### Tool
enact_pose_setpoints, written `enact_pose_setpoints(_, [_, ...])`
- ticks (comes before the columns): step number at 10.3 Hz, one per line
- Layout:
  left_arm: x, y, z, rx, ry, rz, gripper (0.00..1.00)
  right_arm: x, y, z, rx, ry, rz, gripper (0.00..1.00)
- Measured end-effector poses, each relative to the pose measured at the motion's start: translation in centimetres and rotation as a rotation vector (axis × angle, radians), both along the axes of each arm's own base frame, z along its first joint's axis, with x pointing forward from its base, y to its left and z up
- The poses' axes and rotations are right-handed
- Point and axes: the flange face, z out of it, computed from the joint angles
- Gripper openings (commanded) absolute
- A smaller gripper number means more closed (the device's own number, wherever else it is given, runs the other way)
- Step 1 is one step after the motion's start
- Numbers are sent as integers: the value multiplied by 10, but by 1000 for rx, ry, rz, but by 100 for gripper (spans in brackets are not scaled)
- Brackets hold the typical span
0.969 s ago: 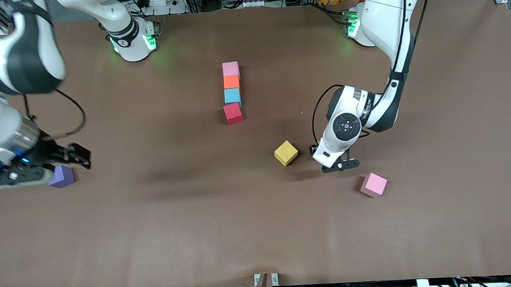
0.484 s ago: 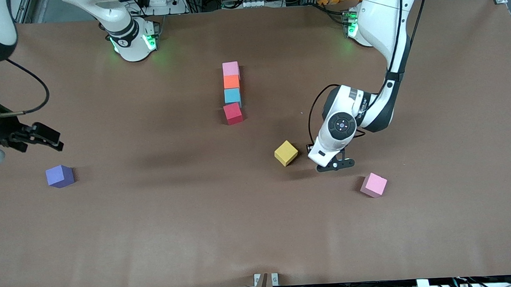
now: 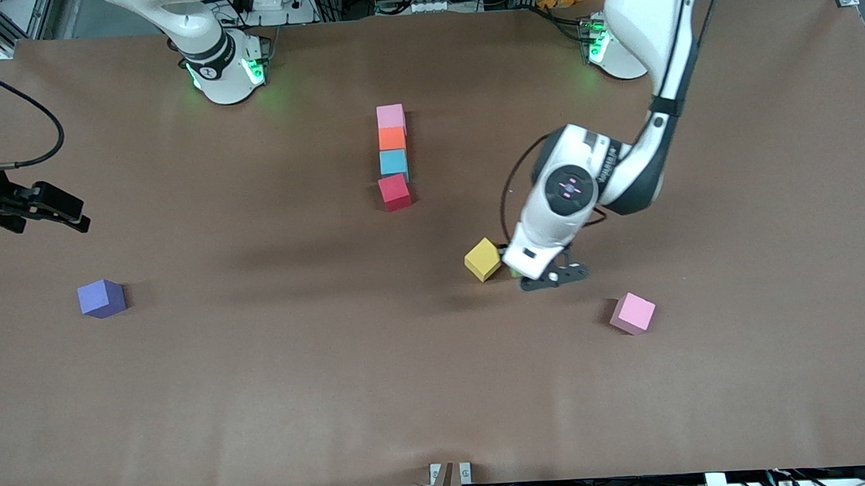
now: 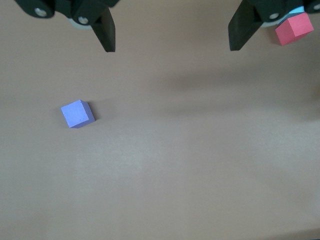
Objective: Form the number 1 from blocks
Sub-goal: 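Return the right gripper to rest while the left gripper lifts the green cube, then place the green cube below the red cube and open the left gripper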
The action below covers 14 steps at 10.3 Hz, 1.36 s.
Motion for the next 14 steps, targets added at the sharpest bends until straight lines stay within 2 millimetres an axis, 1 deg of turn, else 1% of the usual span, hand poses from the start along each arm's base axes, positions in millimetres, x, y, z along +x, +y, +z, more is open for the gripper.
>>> enact_pose_setpoints(1, [-17, -32, -5, 0, 4, 6, 0, 0, 0, -1, 0, 6, -3, 100])
enact_pose_setpoints(2, [-36, -66, -17, 6, 11, 13, 0, -1, 0, -2, 0, 14, -5, 100])
enact_pose_setpoints(3, [-48, -91, -30, 11, 13, 20, 0, -1, 0, -3, 0, 20, -7, 100])
enact_pose_setpoints(4, [-54, -111, -40, 11, 13, 25, 0, -1, 0, -4, 0, 21, -9, 100])
enact_pose_setpoints(5, [-64, -132, -45, 7, 9, 22, 0, -1, 0, -4, 0, 22, -10, 100])
enact_pose_setpoints(7, [-94, -165, -75, 25, 20, -20, 0, 0, 0, -5, 0, 21, -11, 100])
enact_pose_setpoints(8, [-103, -175, -90, 25, 15, -38, 0, 1, 0, -6, 0, 14, -13, 100])
enact_pose_setpoints(11, [-102, -180, -87, 12, 1, -41, 0, 5, 1, -9, 0, 10, -15, 100])
enact_pose_setpoints(14, [-113, -195, -85, 3, -7, -66, 0, 6, 1, -11, 0, 11, -17, 100])
